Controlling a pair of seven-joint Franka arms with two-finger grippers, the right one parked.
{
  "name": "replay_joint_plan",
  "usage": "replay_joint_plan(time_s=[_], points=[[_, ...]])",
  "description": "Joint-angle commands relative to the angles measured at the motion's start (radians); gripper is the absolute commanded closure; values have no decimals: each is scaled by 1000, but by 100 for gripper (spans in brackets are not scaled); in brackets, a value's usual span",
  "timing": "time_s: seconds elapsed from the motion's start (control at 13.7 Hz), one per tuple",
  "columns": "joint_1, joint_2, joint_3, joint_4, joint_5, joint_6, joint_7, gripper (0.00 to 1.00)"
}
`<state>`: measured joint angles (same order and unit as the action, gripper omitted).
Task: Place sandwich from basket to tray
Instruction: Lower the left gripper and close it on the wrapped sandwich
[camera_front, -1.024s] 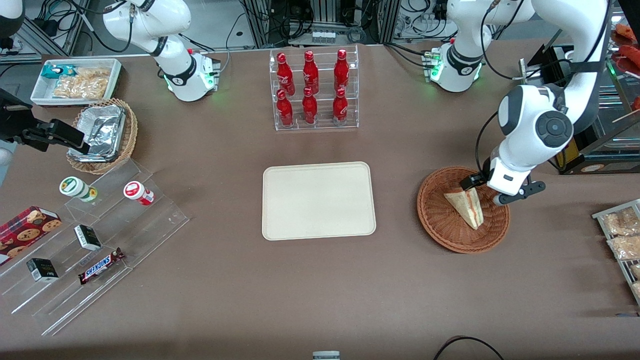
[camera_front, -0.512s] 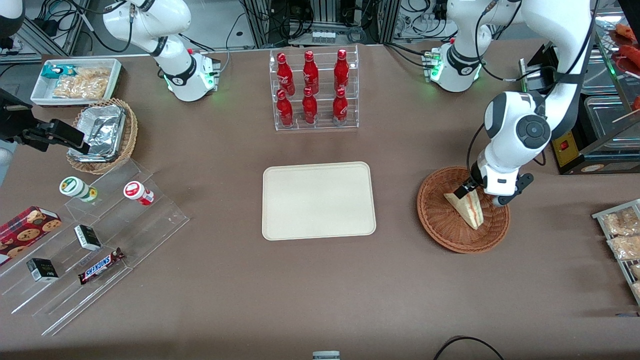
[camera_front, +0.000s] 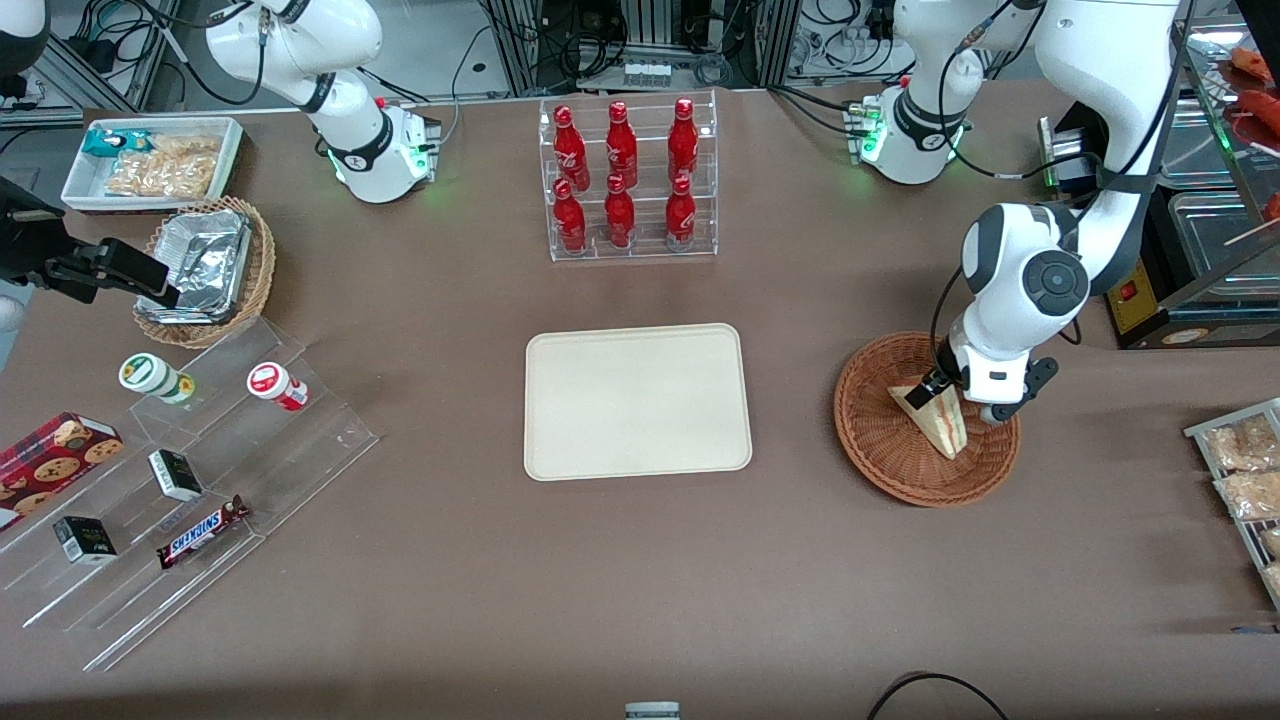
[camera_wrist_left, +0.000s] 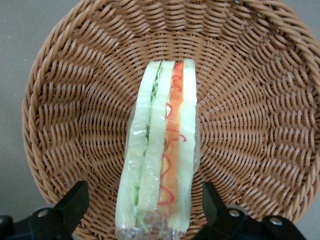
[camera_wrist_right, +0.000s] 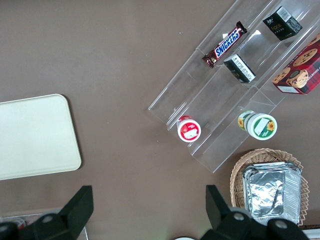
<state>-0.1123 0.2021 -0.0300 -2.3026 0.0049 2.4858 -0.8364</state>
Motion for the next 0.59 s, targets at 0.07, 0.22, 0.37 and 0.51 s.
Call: replay_joint_plan(time_s=[0.07, 0.22, 0.37, 0.51], points=[[5, 33, -2, 38, -5, 8, -19, 14], [6, 37, -2, 41, -5, 8, -24, 48], [5, 39, -4, 41, -6, 5, -52, 80], [0, 42, -4, 75, -6, -11, -64, 85]])
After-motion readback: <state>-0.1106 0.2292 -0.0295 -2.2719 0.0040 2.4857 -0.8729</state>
